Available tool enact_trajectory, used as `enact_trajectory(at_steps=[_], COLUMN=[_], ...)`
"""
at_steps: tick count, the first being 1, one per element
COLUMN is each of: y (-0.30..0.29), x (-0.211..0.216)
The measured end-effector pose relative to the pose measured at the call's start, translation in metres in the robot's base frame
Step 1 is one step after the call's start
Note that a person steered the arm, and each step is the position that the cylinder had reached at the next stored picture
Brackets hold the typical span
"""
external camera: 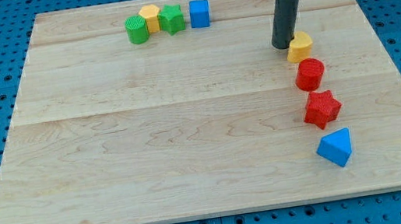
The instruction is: Move the green circle to the yellow heart
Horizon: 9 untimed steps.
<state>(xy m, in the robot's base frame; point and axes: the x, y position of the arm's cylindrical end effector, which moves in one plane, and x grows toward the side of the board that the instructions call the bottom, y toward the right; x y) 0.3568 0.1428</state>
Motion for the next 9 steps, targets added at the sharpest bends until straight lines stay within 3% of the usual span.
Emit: enact_trajectory(at_steps=[1,3,4,5,6,8,9], y=[-0.029,-0.194,-0.289,-0.312,-0.284,-0.191,-0.213], x=[-0.009,-0.009,-0.034,-0.074,-0.101,-0.08,-0.074])
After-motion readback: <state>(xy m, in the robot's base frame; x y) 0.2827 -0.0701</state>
